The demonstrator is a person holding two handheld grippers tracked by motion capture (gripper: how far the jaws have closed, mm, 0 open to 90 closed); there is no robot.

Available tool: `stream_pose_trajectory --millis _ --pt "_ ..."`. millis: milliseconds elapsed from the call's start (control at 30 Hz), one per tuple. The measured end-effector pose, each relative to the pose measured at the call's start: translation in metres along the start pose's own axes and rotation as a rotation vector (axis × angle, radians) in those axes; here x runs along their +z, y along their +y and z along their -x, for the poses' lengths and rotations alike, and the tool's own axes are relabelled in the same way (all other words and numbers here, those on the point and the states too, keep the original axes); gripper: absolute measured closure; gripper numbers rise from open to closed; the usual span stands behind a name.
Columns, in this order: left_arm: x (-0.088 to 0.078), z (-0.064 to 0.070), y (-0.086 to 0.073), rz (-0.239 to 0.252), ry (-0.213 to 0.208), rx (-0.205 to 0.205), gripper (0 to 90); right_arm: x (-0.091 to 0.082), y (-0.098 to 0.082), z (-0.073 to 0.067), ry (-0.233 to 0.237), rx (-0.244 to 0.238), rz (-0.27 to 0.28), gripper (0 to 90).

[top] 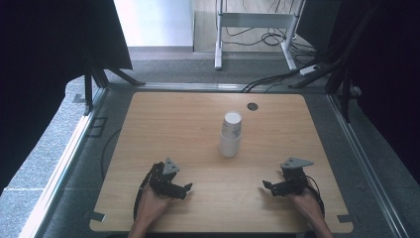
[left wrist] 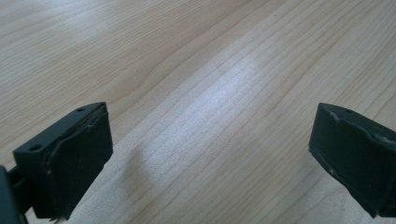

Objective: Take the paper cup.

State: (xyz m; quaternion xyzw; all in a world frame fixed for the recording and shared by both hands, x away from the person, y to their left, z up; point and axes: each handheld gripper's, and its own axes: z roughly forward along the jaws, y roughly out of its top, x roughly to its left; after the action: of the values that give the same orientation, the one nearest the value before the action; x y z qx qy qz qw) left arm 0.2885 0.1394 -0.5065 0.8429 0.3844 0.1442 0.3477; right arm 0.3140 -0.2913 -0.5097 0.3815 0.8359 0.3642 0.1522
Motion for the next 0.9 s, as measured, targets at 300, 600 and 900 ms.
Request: stream_pose_trajectory --millis 300,600,900 --pt "-0.0003 0.0003 0.0003 0.003 -0.004 -0.002 0.0 -0.0004 0.0010 -0.0019 0.007 -0.006 0.003 0.0" --pt "0.0019 0.0021 0.0009 -0.012 -0.006 0.004 0.0 -0.0015 0.0027 -0.0045 0.016 -0.002 -0.009 0.0" --pt "0.0013 0.0019 0.0041 -0.008 -0.025 -0.009 0.0 -0.0033 0.0046 -0.0066 0.026 0.001 -0.003 0.0"
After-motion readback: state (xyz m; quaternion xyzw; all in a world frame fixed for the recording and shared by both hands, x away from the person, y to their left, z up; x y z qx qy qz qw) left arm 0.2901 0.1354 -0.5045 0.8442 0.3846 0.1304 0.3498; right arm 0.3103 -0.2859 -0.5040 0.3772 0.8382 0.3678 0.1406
